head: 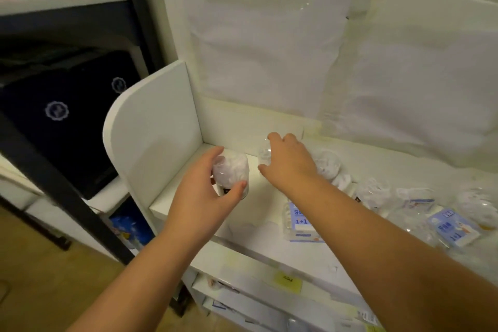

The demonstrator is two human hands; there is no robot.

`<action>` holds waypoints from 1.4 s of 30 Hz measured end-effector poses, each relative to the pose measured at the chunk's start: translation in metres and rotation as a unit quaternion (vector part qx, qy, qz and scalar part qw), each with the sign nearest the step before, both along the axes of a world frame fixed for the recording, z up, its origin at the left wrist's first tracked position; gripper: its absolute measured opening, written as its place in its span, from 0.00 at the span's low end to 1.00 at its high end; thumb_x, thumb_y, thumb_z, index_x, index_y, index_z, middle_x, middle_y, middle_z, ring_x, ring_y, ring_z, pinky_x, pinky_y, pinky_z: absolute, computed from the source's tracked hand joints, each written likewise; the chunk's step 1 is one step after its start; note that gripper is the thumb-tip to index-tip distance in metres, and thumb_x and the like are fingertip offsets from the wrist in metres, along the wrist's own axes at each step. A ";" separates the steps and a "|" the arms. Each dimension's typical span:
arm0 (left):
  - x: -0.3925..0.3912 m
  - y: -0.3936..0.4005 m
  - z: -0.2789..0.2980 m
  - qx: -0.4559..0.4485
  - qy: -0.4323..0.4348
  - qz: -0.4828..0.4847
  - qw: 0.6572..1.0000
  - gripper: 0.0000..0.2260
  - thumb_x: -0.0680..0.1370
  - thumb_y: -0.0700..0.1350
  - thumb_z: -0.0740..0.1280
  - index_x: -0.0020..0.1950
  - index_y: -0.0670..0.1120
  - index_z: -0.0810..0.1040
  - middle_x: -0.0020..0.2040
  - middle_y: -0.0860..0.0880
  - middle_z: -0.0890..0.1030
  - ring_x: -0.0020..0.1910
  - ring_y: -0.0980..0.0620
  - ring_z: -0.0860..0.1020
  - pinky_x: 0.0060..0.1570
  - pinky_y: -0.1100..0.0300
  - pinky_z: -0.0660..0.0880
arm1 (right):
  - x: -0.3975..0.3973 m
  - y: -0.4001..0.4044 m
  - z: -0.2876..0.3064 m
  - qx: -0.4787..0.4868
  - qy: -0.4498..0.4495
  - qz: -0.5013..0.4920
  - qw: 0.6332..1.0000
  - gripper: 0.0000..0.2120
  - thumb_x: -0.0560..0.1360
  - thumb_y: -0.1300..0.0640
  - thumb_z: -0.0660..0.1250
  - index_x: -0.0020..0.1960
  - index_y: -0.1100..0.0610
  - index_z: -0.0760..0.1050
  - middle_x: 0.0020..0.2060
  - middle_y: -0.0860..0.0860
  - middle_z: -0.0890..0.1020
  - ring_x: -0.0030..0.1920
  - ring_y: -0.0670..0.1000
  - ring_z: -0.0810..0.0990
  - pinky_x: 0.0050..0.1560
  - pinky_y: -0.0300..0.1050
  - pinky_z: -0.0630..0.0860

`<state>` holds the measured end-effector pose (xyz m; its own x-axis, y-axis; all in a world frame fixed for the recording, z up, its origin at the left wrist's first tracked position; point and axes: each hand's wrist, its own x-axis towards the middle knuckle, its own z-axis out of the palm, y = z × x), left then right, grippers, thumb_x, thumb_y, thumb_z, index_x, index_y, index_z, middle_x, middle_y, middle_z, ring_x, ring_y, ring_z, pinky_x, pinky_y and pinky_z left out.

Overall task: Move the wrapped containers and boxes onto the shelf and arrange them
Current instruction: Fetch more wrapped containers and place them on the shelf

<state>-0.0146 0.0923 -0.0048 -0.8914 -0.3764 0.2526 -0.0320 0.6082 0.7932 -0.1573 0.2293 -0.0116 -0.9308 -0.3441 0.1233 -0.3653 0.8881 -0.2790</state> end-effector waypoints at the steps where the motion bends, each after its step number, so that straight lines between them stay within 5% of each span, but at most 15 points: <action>1: 0.002 -0.002 0.001 -0.001 -0.002 -0.002 1.000 0.33 0.71 0.57 0.74 0.72 0.61 0.65 0.62 0.64 0.72 0.57 0.61 0.75 0.57 0.56 0.78 | -0.001 -0.001 -0.003 -0.002 0.008 -0.003 1.000 0.26 0.72 0.47 0.70 0.66 0.52 0.66 0.59 0.57 0.71 0.57 0.60 0.75 0.51 0.49 0.73; 7: 0.012 -0.012 0.006 -0.018 0.005 0.007 1.000 0.33 0.71 0.57 0.74 0.73 0.59 0.65 0.62 0.63 0.72 0.55 0.62 0.74 0.53 0.62 0.75 | -0.005 -0.008 -0.006 -0.070 -0.003 0.011 0.997 0.26 0.71 0.49 0.70 0.66 0.49 0.67 0.59 0.55 0.71 0.56 0.59 0.76 0.50 0.50 0.77; 17: 0.001 0.009 0.034 -0.005 0.086 -0.007 0.996 0.33 0.72 0.52 0.74 0.74 0.57 0.65 0.62 0.61 0.72 0.50 0.75 0.73 0.45 0.77 0.69 | 0.052 0.066 0.054 -0.345 0.047 -0.001 0.937 0.28 0.66 0.49 0.75 0.63 0.40 0.70 0.57 0.44 0.70 0.51 0.40 0.75 0.53 0.36 0.72; 24: -0.019 0.077 0.058 0.032 0.137 -0.102 0.985 0.30 0.69 0.53 0.75 0.68 0.57 0.68 0.59 0.61 0.76 0.51 0.65 0.78 0.50 0.66 0.74 | 0.108 0.170 0.080 -0.347 0.096 -0.067 0.931 0.29 0.68 0.45 0.75 0.66 0.36 0.69 0.58 0.37 0.71 0.55 0.39 0.75 0.60 0.40 0.75; 29: -0.028 0.144 0.069 0.041 0.141 -0.194 0.970 0.27 0.69 0.55 0.75 0.65 0.60 0.70 0.60 0.60 0.77 0.50 0.64 0.79 0.46 0.72 0.72 | 0.142 0.239 0.097 -0.316 0.147 -0.120 0.930 0.31 0.68 0.44 0.76 0.68 0.40 0.70 0.57 0.39 0.73 0.56 0.42 0.77 0.59 0.43 0.77; 42: -0.009 0.313 0.100 0.052 0.189 -0.349 0.917 0.29 0.70 0.57 0.73 0.70 0.59 0.70 0.62 0.59 0.77 0.53 0.62 0.79 0.52 0.67 0.73 | 0.236 0.381 0.148 -0.297 0.275 -0.217 0.889 0.32 0.68 0.42 0.75 0.70 0.44 0.70 0.58 0.41 0.75 0.57 0.43 0.78 0.57 0.41 0.78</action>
<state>-0.0232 0.4050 0.0957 -0.7808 0.2123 0.5876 0.6244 0.2970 0.7224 0.0788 0.6108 0.1365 -0.7033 0.3096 0.6399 -0.2503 0.7347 -0.6306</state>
